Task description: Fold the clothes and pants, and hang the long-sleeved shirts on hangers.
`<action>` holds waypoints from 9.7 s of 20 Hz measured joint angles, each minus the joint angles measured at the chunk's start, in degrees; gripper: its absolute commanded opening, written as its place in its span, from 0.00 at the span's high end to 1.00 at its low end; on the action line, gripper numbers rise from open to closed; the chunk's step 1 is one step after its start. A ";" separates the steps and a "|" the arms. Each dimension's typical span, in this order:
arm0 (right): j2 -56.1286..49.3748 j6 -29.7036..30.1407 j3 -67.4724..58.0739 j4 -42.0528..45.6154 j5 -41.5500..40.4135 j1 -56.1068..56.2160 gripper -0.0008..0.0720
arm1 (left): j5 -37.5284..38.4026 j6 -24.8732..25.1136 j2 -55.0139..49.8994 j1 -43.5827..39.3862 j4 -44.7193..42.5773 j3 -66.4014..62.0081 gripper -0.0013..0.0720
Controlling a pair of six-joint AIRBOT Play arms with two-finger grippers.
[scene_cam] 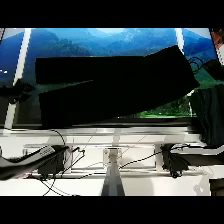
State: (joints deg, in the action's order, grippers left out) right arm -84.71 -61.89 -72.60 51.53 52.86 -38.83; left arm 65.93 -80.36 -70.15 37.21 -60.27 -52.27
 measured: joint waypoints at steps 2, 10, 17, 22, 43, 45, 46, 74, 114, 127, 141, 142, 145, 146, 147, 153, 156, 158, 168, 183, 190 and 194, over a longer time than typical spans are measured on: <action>0.00 0.02 0.02 0.13 0.02 0.00 0.29 | -1.14 0.90 6.14 0.68 -0.76 7.74 0.33; 0.00 0.02 0.00 3.10 0.76 0.00 0.29 | 3.96 -0.57 31.47 9.70 -11.23 24.50 0.33; 0.00 -0.33 0.00 3.72 6.21 0.00 0.29 | -1.40 1.33 29.57 10.51 -15.19 28.46 0.33; 0.00 -0.46 0.00 3.82 9.70 0.00 0.29 | -7.43 7.45 20.63 10.56 -10.91 28.89 0.34; 0.04 0.20 0.70 4.04 22.10 -0.07 0.56 | -20.87 12.81 9.60 10.69 -4.50 8.33 0.97; 0.04 0.57 1.86 3.76 23.04 -0.07 0.56 | -21.88 11.72 9.57 10.95 -7.82 7.41 0.97; 0.04 0.74 2.58 3.04 23.41 -0.07 0.55 | -22.47 10.60 9.57 11.34 -9.64 7.13 0.97; -18.38 -2.36 -1.75 -5.03 8.13 13.20 0.29 | -10.60 -2.84 -4.83 9.25 -14.14 -10.58 0.22; -3.06 -1.51 9.84 8.61 9.99 6.75 0.95 | -39.80 6.03 -31.36 -12.13 10.80 -22.08 0.98; -2.93 -1.66 9.84 2.45 7.85 6.75 0.95 | -27.17 6.91 -26.69 -13.07 10.78 -48.33 0.98; -2.93 -1.66 9.84 0.98 7.89 6.75 0.95 | -23.54 7.52 -22.93 -13.73 6.40 -53.37 0.98; -2.93 -1.66 9.84 0.92 7.91 6.75 0.95 | -24.06 7.52 -22.91 -13.73 6.38 -53.40 0.98; -2.93 -1.66 9.84 0.85 7.89 6.75 0.95 | -26.86 7.52 -22.86 -13.97 6.54 -53.51 0.98; -2.93 -1.66 9.84 0.81 7.89 6.75 0.95 | -27.47 7.54 -22.86 -14.03 6.58 -53.51 0.98; -2.93 -1.66 9.84 0.79 7.87 6.75 0.95 | -27.85 7.54 -22.88 -14.12 6.32 -53.51 0.98; -2.93 -1.66 9.84 0.83 7.65 6.75 0.95 | -10.23 5.09 -26.29 -14.19 -13.35 -52.50 0.98; -2.93 -1.66 9.84 0.83 7.69 6.75 0.95 | 1.38 2.36 -28.65 -13.09 -25.16 -50.66 0.98; -2.93 -1.66 9.84 0.83 7.82 6.75 0.95 | 6.51 1.03 -29.83 -12.15 -29.31 -49.66 0.97; -2.93 -1.66 9.84 0.83 7.67 6.75 0.56 | 14.69 -0.76 -33.99 -10.86 -35.06 -48.43 0.01; 4.07 -7.48 3.37 17.57 25.40 6.49 0.47 | 11.76 1.40 -13.66 -10.99 -20.11 -48.54 0.98; 20.50 -8.57 18.43 20.94 30.38 -1.88 0.56 | 12.70 6.01 1.27 -12.39 -13.35 -41.81 0.98; 29.70 -5.01 32.46 11.34 26.99 -4.94 0.45 | 11.47 7.17 8.70 -12.37 -14.01 -30.01 0.98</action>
State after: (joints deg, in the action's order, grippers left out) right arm -55.00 -66.89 -40.14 62.87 79.85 -43.77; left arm 77.41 -73.19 -61.45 24.84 -74.28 -82.28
